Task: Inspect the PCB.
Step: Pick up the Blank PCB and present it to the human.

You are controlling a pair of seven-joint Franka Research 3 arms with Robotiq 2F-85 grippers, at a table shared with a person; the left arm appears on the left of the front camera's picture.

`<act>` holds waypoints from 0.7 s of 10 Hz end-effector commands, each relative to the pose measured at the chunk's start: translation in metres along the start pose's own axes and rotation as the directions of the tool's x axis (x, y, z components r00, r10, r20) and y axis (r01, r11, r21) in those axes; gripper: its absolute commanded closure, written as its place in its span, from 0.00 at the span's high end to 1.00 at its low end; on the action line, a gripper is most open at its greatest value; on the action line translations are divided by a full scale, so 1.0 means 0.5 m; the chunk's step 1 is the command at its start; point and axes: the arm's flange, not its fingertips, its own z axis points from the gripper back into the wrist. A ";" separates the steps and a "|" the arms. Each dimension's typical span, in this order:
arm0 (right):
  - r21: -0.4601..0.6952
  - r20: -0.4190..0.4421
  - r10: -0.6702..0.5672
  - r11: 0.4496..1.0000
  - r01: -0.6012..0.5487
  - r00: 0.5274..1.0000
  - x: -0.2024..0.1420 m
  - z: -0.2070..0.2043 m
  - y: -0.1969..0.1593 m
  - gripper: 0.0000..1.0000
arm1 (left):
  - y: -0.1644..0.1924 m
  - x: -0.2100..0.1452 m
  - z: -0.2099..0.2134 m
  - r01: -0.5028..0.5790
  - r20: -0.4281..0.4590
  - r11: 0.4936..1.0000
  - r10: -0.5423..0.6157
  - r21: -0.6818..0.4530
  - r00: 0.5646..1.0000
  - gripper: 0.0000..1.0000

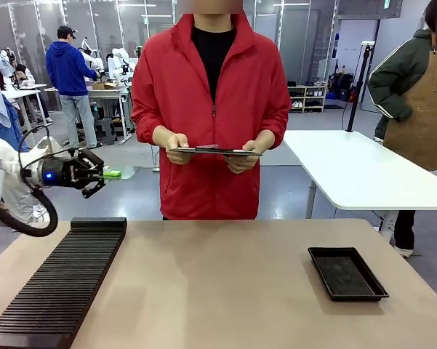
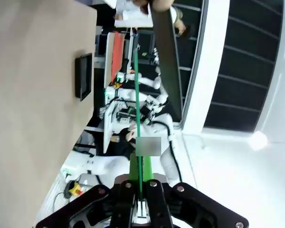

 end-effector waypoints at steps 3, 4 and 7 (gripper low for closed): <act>0.005 -0.003 0.014 1.000 -0.014 1.000 -0.002 0.004 0.000 1.00 | -0.003 0.074 -0.043 -0.033 0.046 0.999 0.034 -0.033 0.998 0.03; 0.005 -0.003 0.014 1.000 -0.014 1.000 -0.002 0.004 0.000 1.00 | 0.006 0.047 -0.031 -0.035 0.023 0.999 0.036 -0.017 0.999 0.03; 0.005 -0.003 0.014 1.000 -0.014 1.000 -0.002 0.004 0.000 1.00 | 0.006 0.047 -0.031 -0.035 0.023 0.999 0.036 -0.017 0.999 0.03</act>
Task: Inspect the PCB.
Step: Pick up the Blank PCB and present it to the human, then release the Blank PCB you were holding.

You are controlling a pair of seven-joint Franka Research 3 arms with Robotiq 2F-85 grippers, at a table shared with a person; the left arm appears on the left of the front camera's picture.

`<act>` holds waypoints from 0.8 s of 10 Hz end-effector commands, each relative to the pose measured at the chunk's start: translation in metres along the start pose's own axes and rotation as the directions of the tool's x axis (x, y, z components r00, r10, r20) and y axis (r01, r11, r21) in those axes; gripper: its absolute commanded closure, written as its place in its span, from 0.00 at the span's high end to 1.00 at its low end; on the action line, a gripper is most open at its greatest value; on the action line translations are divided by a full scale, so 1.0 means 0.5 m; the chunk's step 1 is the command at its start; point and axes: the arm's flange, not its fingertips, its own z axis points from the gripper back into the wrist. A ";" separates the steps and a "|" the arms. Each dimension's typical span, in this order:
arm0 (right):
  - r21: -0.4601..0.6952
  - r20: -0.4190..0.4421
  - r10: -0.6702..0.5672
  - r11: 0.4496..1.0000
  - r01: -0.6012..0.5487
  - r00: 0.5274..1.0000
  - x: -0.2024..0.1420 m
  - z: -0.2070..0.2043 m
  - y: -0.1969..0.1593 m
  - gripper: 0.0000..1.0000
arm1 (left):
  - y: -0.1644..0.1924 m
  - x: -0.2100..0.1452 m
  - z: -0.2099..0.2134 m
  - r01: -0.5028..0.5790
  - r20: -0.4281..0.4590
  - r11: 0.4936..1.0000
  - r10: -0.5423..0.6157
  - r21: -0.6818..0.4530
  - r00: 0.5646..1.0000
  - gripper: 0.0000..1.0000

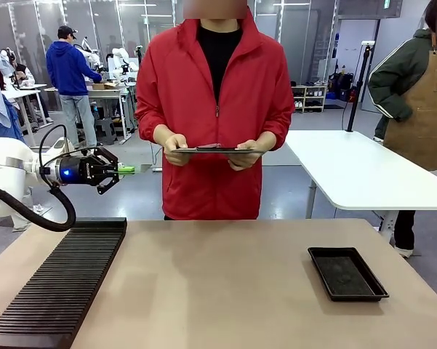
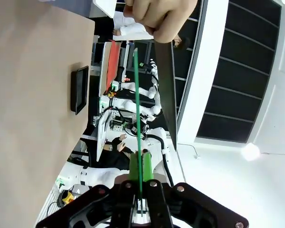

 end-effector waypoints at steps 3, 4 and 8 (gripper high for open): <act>0.004 -0.003 0.014 1.000 -0.014 1.000 -0.001 0.003 0.000 1.00 | -0.004 -0.012 0.002 -0.001 -0.012 1.000 0.001 0.003 1.000 0.03; 0.004 -0.003 0.014 1.000 -0.014 1.000 -0.001 0.003 0.000 1.00 | -0.004 -0.012 0.002 -0.001 -0.012 1.000 0.001 0.003 1.000 0.03; 0.004 -0.003 0.014 1.000 -0.014 1.000 -0.001 0.003 0.000 1.00 | -0.004 -0.012 0.002 -0.001 -0.012 1.000 0.001 0.003 1.000 0.03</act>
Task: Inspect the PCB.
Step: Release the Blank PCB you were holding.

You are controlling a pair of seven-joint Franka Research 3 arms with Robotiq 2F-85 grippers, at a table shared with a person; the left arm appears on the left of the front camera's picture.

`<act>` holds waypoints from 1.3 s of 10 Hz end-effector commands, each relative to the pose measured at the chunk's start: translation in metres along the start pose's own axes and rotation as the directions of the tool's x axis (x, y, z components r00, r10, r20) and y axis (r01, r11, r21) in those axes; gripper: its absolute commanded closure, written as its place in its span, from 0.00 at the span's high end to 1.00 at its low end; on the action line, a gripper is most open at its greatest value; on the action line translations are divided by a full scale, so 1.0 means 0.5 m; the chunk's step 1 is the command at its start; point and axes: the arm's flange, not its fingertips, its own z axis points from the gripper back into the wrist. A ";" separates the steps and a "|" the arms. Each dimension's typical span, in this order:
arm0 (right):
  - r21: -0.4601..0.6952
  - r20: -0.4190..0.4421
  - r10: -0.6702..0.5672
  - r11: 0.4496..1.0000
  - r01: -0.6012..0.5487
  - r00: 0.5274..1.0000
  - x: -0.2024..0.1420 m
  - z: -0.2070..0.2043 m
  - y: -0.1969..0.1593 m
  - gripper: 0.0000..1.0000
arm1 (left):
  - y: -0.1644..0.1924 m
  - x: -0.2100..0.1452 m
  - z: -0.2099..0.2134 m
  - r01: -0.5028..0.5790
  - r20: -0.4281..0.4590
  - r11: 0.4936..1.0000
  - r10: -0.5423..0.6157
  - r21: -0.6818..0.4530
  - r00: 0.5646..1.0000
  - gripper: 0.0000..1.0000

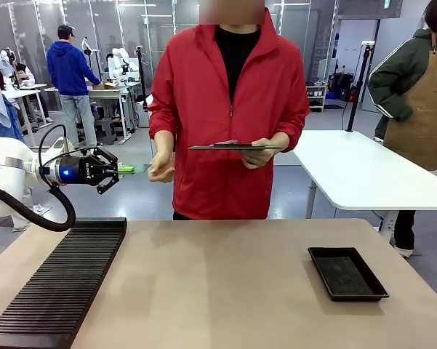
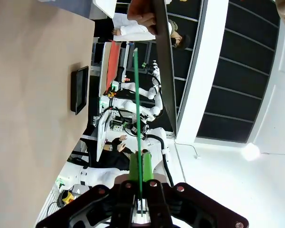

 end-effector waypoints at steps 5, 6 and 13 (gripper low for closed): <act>0.004 -0.003 0.014 1.000 -0.014 1.000 -0.001 0.003 0.000 1.00 | -0.003 -0.012 0.001 -0.001 -0.012 1.000 0.001 0.003 1.000 0.03; 0.004 -0.003 0.014 1.000 -0.014 1.000 -0.001 0.003 0.000 1.00 | -0.003 -0.012 0.001 -0.001 -0.012 1.000 0.001 0.003 1.000 0.03; 0.004 -0.003 0.014 1.000 -0.014 1.000 -0.001 0.003 0.000 1.00 | -0.003 -0.012 0.001 -0.001 -0.012 1.000 0.001 0.003 1.000 0.03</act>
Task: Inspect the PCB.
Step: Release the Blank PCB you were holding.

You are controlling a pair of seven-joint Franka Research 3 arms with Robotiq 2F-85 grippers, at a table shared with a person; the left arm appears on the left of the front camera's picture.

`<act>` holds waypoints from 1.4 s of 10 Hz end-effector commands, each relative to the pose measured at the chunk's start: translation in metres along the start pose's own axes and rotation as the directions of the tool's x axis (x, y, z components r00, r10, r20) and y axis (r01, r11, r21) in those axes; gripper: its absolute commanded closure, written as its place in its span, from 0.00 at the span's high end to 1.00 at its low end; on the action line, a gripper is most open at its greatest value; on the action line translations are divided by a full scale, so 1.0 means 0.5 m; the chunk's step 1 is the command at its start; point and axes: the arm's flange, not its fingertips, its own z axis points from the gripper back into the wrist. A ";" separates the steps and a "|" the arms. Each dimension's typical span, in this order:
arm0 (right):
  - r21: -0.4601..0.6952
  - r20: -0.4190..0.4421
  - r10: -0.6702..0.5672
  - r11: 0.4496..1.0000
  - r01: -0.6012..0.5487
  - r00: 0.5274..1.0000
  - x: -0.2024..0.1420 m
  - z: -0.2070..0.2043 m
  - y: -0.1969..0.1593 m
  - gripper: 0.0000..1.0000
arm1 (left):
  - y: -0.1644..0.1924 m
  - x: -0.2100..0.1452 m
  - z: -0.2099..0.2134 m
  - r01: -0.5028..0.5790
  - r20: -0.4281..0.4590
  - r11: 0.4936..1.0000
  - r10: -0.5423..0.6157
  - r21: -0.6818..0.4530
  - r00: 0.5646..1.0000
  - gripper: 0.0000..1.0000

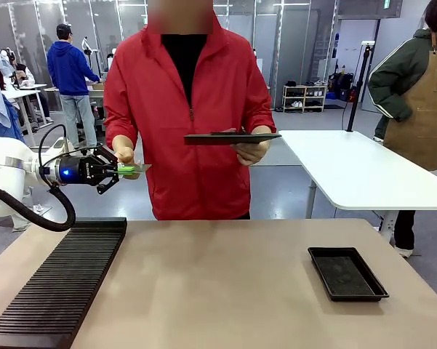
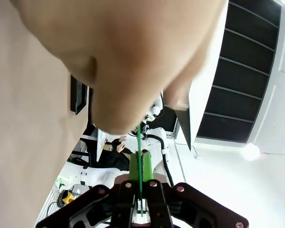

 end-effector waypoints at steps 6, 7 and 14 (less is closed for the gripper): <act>0.004 -0.003 0.014 1.000 -0.014 1.000 -0.001 0.003 0.000 1.00 | -0.003 -0.012 0.001 -0.001 -0.012 1.000 0.001 0.003 1.000 0.03; 0.004 -0.003 0.014 1.000 -0.014 1.000 -0.001 0.003 0.000 1.00 | -0.001 0.000 0.000 0.000 -0.001 1.000 0.000 0.000 1.000 0.03; 0.004 -0.003 0.014 1.000 -0.014 1.000 -0.001 0.003 0.000 1.00 | -0.021 -0.007 0.007 0.041 0.005 0.999 -0.041 -0.020 0.999 0.90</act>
